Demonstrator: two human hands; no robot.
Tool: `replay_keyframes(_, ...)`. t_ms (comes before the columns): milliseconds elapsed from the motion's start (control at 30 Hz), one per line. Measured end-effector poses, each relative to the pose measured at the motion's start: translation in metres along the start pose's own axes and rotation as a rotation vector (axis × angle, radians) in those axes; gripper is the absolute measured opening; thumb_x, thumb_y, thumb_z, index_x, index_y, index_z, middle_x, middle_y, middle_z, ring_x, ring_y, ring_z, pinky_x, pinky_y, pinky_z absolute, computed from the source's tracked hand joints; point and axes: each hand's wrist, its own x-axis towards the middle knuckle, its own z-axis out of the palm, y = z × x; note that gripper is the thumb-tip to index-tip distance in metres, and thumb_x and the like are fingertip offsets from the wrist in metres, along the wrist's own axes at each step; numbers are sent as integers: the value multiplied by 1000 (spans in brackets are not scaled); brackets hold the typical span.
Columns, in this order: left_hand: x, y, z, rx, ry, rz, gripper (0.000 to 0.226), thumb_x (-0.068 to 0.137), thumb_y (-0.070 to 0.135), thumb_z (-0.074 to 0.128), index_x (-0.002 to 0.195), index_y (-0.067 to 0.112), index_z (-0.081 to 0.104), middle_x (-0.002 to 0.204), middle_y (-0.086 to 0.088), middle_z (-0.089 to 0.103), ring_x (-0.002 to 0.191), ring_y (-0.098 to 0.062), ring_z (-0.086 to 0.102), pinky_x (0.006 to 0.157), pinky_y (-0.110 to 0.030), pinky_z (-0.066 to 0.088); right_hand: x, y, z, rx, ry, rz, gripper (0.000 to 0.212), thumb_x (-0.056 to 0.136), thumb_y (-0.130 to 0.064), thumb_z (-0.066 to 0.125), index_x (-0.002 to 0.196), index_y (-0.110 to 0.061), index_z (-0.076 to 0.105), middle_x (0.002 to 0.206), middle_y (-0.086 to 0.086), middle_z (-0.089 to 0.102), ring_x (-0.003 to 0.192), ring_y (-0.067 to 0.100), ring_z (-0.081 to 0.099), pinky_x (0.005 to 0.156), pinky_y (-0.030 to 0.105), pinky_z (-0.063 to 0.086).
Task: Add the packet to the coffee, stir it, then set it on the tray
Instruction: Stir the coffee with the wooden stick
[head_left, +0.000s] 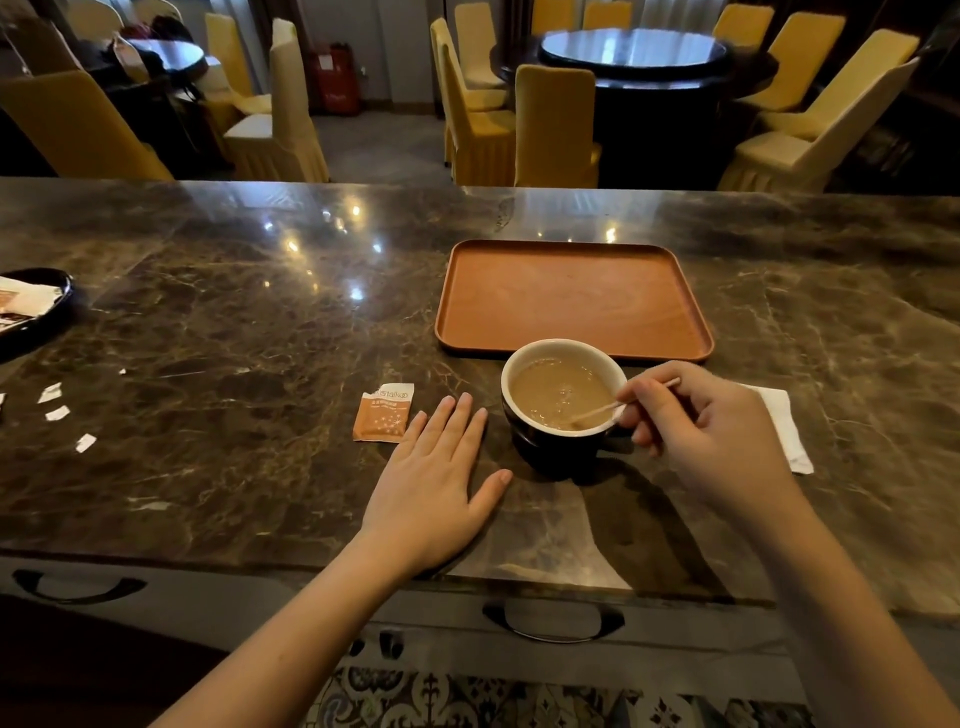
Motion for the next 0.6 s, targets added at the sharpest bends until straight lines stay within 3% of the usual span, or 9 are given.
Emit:
replay_keyframes(100,0,-1,0,1,0,-2,68,84,64,4,141,28,-7,151,6,-12,138,-8,-16,109,-28,-15,4,-2,-11,-139,44,-27,18,90,-20,50,81,-22,65,60,-6,64,59,6,62,51,18,50)
replay_keyframes(233,0,-1,1,1,-2,0,67,84,65,4,140,28,-8,151,6,-12,138,-8,-16,110,-29,-14,7,-3,-5,-229,138,-70,16,91,-17,50,84,-16,64,68,-5,64,61,8,61,55,23,51)
replay_keyframes(467,0,0,1,-7,0,-8,70,84,65,4,142,27,-4,152,6,-10,138,-8,-16,110,-29,-14,6,1,20,-129,182,-69,17,92,-20,49,91,-14,65,75,-1,66,69,11,62,60,27,53)
replay_keyframes(600,0,0,0,-10,-3,-6,70,84,65,5,142,26,-4,153,5,-9,139,-8,-15,111,-30,-12,1,-1,28,-91,144,-93,16,91,-21,50,91,-17,65,75,-5,67,69,8,62,60,23,54)
